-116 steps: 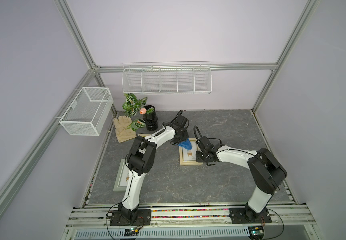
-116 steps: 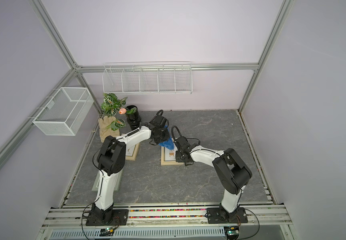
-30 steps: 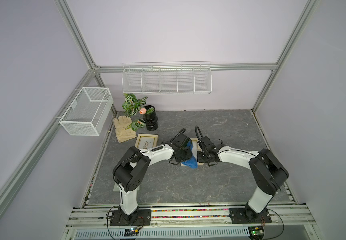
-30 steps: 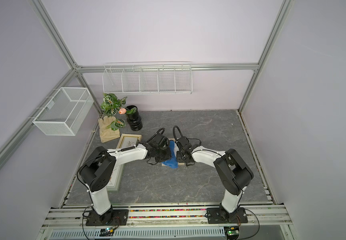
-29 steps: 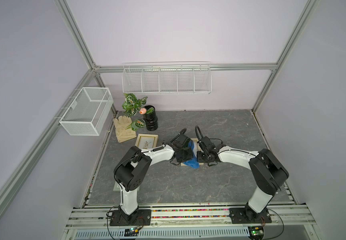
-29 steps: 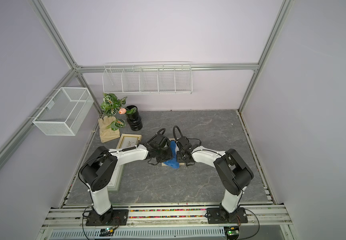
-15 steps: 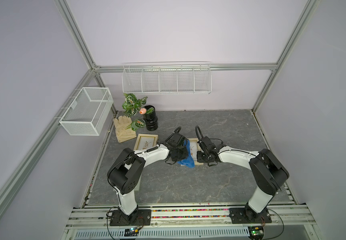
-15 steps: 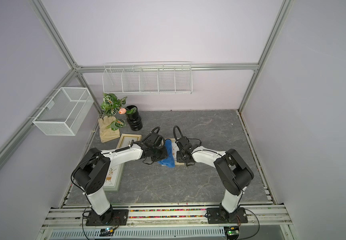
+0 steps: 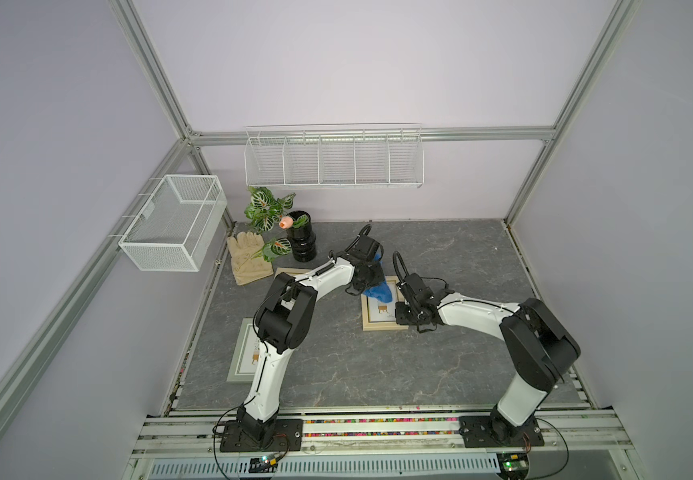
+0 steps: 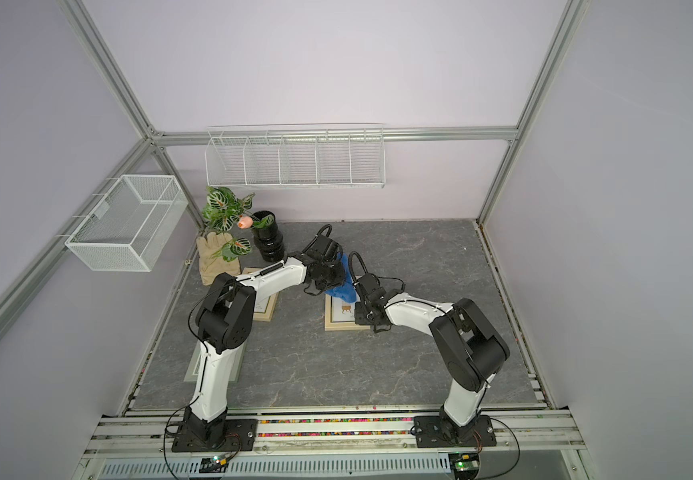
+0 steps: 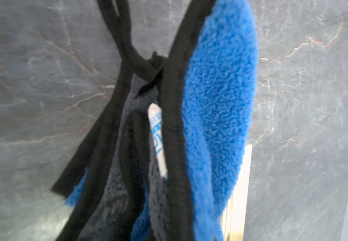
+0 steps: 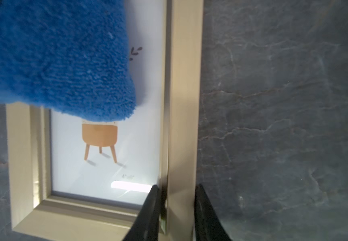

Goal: Wipe the picture frame with a cloth
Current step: Wipe the dirt from the picture frame, then move the picture frame to the center of the board.

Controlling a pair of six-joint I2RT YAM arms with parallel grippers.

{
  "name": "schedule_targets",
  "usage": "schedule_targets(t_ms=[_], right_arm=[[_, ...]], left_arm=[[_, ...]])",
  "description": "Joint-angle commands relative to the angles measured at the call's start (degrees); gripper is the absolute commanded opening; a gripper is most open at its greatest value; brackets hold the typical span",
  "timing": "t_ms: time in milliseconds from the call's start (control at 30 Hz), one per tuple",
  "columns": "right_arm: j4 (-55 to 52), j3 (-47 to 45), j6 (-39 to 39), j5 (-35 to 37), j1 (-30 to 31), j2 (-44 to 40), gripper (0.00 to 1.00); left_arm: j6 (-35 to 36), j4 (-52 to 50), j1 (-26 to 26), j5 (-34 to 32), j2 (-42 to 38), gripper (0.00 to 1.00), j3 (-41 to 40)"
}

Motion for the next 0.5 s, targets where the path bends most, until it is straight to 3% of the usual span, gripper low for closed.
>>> schedule_targets(t_ms=[0,100,233,467], right_arm=[[-3.66,-1.49,0.24,0.09,-1.97,1.38,0.22],[-4.22,-0.48,-0.7,-0.03,-3.16,2.41,0.22],[-4.27,0.46,-1.29,-0.35,-4.24,3.29,0.22],[-4.96,1.45,-1.58,-0.12,-4.36,3.51,0.22]], left_arm=[[2.32,-7.33,2.45,-8.72,-4.13,0.0,-3.42],[3.82,-7.11,3.04,-10.33,-8.92,0.0,-9.79],[3.88,-3.24,1.8,-7.56,-14.44,0.0,-18.91],[-1.58,4.12,-6.78,-1.7,-20.31,0.0,-28.4]])
